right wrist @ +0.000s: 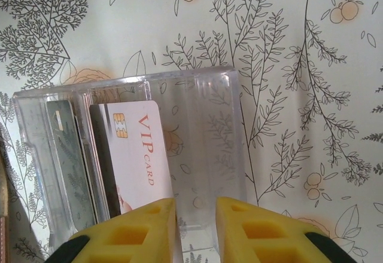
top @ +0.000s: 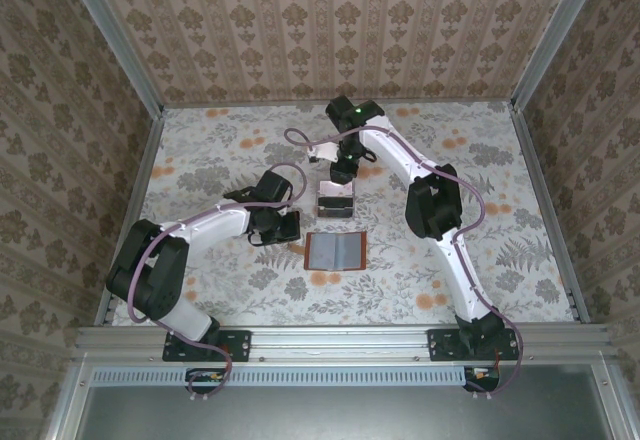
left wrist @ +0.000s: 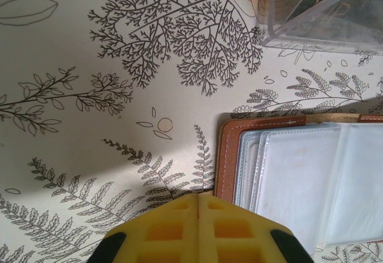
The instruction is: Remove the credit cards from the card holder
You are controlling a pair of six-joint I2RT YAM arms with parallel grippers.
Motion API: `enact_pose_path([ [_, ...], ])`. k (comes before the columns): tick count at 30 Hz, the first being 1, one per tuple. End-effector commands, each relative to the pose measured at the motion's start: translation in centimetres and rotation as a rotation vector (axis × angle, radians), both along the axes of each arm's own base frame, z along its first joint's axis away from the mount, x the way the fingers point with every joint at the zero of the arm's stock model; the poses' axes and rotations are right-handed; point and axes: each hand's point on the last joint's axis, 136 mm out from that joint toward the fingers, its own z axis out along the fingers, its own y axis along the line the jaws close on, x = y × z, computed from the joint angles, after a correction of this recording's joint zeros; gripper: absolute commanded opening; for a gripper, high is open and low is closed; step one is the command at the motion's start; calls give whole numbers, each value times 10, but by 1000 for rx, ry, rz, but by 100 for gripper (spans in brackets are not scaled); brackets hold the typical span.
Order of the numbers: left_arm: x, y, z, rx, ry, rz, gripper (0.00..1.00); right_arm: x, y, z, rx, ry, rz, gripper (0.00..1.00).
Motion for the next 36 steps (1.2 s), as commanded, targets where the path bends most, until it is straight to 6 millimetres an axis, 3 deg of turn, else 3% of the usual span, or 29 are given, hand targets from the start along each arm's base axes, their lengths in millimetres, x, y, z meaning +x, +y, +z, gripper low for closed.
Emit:
enact_pose_path([
  [1,2,-2,3,14,-8,-25,3,4,-5,14,-4,-44,-13,25],
  [8,3,-10,4,2,-4,-45,3,-3,-4,12,-8,-23,-7,26],
  [21,-15,-22,-14,27,50,-99,3,-2,-1,64,92,-157,-94,28],
  [30,-36,-19,-31,48,85,-103,2,-30,0,92,243,-169,-287,30],
  [36,-50,-26,-34,45,93,-117,2,-56,-3,100,350,-105,-487,31],
])
